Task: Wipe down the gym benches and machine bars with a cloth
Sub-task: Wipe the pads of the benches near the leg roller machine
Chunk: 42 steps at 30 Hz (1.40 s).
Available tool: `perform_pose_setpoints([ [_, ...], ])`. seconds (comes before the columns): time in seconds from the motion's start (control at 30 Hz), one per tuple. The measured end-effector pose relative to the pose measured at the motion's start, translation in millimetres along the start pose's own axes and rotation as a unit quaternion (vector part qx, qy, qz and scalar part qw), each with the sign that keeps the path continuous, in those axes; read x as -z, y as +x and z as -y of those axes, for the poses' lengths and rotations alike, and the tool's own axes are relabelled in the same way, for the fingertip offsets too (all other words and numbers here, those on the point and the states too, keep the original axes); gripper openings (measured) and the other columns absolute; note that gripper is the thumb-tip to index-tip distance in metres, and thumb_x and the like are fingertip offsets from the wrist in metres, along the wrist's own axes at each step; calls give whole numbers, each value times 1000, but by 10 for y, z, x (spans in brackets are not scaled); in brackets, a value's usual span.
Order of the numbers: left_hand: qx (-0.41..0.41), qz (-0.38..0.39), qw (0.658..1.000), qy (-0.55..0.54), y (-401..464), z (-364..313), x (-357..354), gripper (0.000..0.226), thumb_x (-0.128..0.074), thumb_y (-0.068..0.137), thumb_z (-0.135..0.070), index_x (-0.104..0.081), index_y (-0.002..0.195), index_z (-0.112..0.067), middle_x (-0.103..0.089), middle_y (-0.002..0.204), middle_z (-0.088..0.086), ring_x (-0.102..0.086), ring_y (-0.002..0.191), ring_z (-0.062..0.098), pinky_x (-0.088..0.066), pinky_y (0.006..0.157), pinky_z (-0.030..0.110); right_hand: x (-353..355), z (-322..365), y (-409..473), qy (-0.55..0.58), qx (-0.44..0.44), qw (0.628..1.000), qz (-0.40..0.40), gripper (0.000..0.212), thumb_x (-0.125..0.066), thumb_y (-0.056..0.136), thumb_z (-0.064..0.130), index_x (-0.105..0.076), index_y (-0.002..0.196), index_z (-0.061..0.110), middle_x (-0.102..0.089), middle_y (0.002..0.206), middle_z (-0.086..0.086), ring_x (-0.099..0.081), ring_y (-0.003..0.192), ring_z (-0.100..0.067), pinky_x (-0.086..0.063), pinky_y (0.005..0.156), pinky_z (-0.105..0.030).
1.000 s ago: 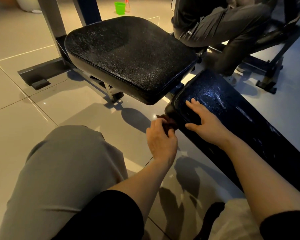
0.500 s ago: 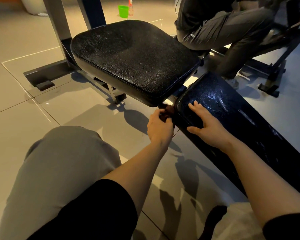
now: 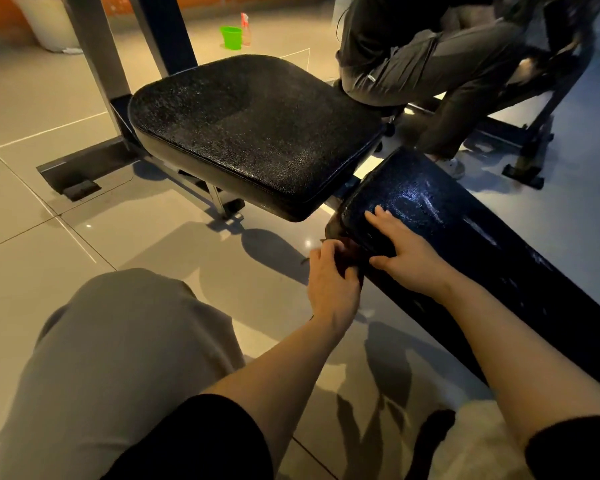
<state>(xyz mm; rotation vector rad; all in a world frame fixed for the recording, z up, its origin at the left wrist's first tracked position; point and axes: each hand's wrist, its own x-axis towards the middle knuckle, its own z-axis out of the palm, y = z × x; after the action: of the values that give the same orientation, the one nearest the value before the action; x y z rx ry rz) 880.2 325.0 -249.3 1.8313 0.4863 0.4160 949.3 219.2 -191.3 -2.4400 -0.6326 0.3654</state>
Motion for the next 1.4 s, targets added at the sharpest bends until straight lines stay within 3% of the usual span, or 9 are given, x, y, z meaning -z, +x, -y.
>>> perform_pose_setpoints([
  [0.23, 44, -132, 989, -49, 77, -132, -69, 21, -53, 93, -10, -56, 112, -16, -46, 107, -5, -45, 92, 11, -40, 81, 25, 71, -159, -187, -6, -15, 996, -89, 57, -52, 90, -5, -51, 140, 23, -42, 151, 8, -35, 140, -15, -26, 115, -31],
  [0.47, -9, 21, 1000, -22, -491, -16, -407, 22, -58, 89, -7, -54, 98, -26, -48, 103, -9, -42, 85, 0, -32, 73, 4, 109, -385, -469, -58, 7, 997, -56, 62, -52, 86, -9, -51, 141, 20, -41, 151, 6, -32, 142, -12, -20, 116, -23],
  [0.57, 20, -63, 996, -62, -477, -91, -442, 19, -55, 91, -6, -56, 103, -22, -49, 103, -9, -44, 87, 2, -40, 79, 15, 189, -511, -617, -96, -6, 992, -76, 55, -52, 87, -6, -57, 135, 19, -47, 147, 6, -41, 138, -17, -29, 115, -31],
  [0.7, 56, -149, 984, -81, -364, -226, -469, 22, -54, 93, -6, -56, 113, -16, -45, 108, -9, -42, 97, 7, -33, 78, 6, 202, -679, -809, -94, -44, 993, -59, 60, -49, 88, -6, -50, 141, 22, -39, 152, 9, -37, 140, -17, -31, 115, -34],
  [0.93, 13, 77, 997, 13, -905, 96, -837, 19, -59, 88, -11, -57, 101, -26, -53, 107, -6, -49, 99, 11, -44, 86, 26, 194, -798, -947, -77, -34, 996, -22, 64, -48, 88, -6, -44, 146, 22, -33, 156, 9, -30, 144, -12, -23, 117, -28],
  [1.1, 70, -128, 988, -59, -879, -193, -841, 20, -57, 92, -10, -54, 108, -21, -48, 109, -7, -45, 97, 8, -37, 81, 13, 267, -921, -1068, -87, -75, 993, 11, 68, -46, 88, -5, -38, 149, 23, -26, 158, 12, -25, 146, -12, -24, 117, -30],
  [1.2, 63, -97, 991, -73, -789, -232, -859, 21, -60, 91, -13, -52, 106, -25, -49, 112, -8, -48, 101, 12, -46, 87, 27, 195, -904, -1073, -90, -74, 992, 42, 74, -46, 88, -6, -25, 154, 21, -13, 162, 10, -13, 148, -10, -17, 121, -32],
  [1.33, 95, 76, 992, -41, -1010, 29, -1042, 20, -62, 86, -17, -55, 94, -34, -58, 105, -2, -59, 96, 20, -54, 83, 39, 246, -928, -1048, -65, -100, 991, 61, 77, -40, 85, -10, -26, 153, 24, -12, 162, 10, -10, 149, -10, -14, 122, -35],
  [1.4, 108, 59, 992, -33, -1127, 80, -1061, 18, -61, 87, -17, -56, 96, -32, -58, 104, -1, -58, 95, 19, -54, 84, 42, 273, -931, -1028, -74, -108, 988, 78, 79, -37, 84, -10, -27, 153, 26, -13, 162, 10, -10, 149, -10, -14, 122, -37],
])
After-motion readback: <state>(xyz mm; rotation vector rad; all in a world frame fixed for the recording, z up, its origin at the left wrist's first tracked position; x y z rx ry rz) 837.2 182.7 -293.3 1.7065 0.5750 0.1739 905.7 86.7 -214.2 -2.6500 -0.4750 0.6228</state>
